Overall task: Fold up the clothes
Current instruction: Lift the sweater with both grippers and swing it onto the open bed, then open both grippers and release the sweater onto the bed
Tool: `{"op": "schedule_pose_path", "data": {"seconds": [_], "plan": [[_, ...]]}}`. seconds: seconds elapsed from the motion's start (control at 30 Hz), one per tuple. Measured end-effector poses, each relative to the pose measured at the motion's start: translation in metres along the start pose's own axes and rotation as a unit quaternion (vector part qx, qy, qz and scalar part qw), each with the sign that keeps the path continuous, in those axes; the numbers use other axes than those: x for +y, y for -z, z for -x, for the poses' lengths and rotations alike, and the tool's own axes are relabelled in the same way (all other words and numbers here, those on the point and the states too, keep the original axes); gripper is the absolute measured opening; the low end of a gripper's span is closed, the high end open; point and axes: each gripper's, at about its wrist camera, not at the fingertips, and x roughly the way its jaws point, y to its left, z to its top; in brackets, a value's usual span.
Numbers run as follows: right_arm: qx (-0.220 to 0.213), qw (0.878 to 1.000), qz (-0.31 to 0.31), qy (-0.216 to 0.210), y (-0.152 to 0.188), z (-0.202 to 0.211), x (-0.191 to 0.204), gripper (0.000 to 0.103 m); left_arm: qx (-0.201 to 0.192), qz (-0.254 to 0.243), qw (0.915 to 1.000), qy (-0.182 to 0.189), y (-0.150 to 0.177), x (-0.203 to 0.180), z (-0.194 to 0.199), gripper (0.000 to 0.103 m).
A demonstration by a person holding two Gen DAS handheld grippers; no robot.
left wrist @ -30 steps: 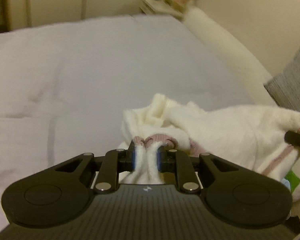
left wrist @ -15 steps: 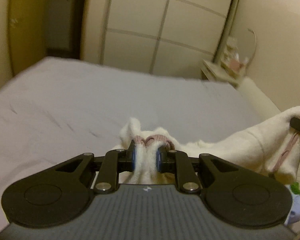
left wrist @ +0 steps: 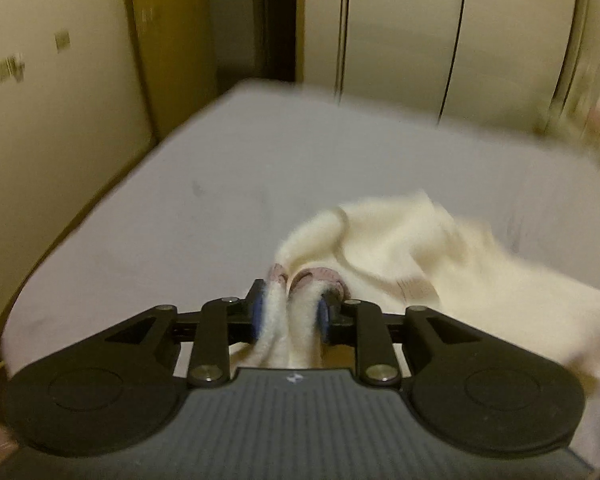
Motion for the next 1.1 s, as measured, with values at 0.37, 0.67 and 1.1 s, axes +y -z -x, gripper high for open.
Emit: {"op": "schedule_pose_path", "data": {"seconds": [0.37,0.67,1.1], "plan": [[0.146,0.984,0.003,-0.100,0.085,-0.017,0.035,0.084,0.094,0.054,0.9937,-0.030,0.117,0.019,-0.032,0.042],[0.226,0.966,0.010,-0.127,0.159,-0.003,0.032,0.084,0.148,0.072,0.9863,-0.013,0.216,0.026,0.009,0.045],[0.270,0.949,0.047,-0.155,0.221,-0.013,0.039,0.084,0.140,0.088,0.9862,0.009,0.247,0.000,0.032,0.046]]}}
